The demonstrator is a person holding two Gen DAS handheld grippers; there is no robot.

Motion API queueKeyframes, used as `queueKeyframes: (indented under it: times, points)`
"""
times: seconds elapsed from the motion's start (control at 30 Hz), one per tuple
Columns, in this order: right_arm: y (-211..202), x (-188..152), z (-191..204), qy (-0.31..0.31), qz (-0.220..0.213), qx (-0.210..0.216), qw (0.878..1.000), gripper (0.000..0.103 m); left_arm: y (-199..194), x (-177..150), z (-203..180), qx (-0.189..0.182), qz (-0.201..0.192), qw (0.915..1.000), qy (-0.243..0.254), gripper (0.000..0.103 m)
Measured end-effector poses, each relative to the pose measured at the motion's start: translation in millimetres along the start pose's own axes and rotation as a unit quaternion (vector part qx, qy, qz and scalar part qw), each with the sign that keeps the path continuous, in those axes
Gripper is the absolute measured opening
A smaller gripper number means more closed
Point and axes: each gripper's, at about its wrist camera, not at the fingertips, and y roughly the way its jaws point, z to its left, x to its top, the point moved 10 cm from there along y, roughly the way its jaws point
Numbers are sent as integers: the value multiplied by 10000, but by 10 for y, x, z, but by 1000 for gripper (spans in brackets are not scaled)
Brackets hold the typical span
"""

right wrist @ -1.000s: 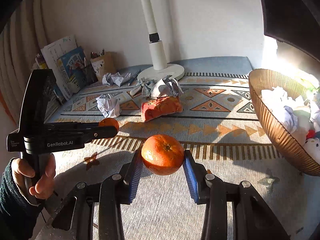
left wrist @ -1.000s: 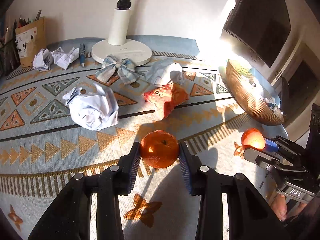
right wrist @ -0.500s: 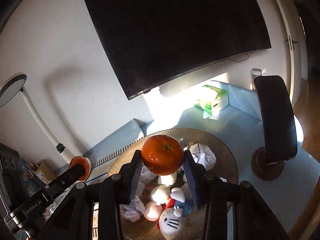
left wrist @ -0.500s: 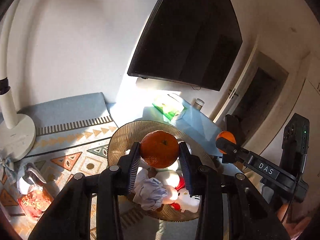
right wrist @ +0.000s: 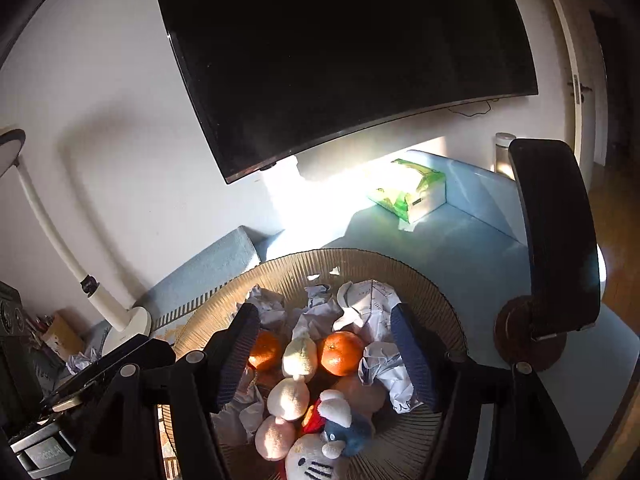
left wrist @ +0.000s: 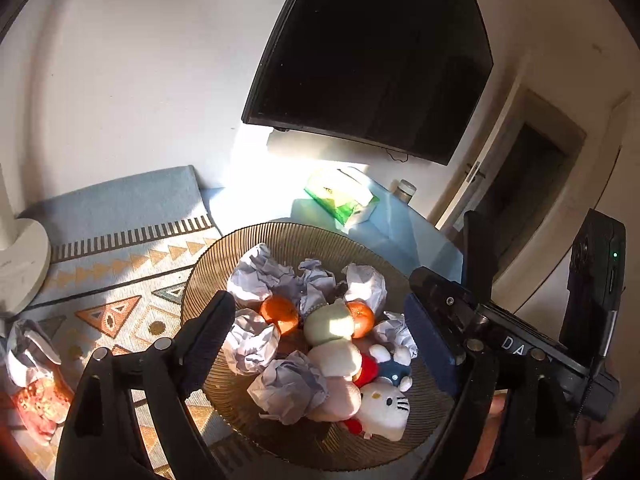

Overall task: Organize objects
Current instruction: 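Carry both oranges over the brown bowl and open both tools, then move both tools back over the remaining paper on the rug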

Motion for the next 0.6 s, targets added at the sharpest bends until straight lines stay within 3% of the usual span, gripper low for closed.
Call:
queueKeyframes:
  times: [0.13, 0.23, 0.27, 0.33, 0.43, 0.6]
  points:
    - [-230, -87, 495, -531, -75, 307, 9981, 67, -498, -6, 125, 124, -271, 9996, 20, 86]
    - [-456, -168, 978, -924, -200, 719, 9929, 67, -1010, -5, 341, 546, -568, 9969, 44, 87]
    - [-526, -206, 1150, -1074, -250, 838, 9904, 67, -1195, -22, 461, 844, -672, 9941, 54, 89]
    - [-641, -327, 1504, -1316, -284, 1138, 9843, 67, -1589, -156, 785, 1702, -862, 9816, 66, 102]
    - [-662, -601, 2022, -1610, -171, 1599, 9738, 67, -2082, -458, 1267, 2384, -1013, 9658, -152, 102]
    - [-333, -1233, 2564, -1819, 242, 1973, 9630, 67, -2590, -929, 2053, 3479, -910, 9324, -371, 102]
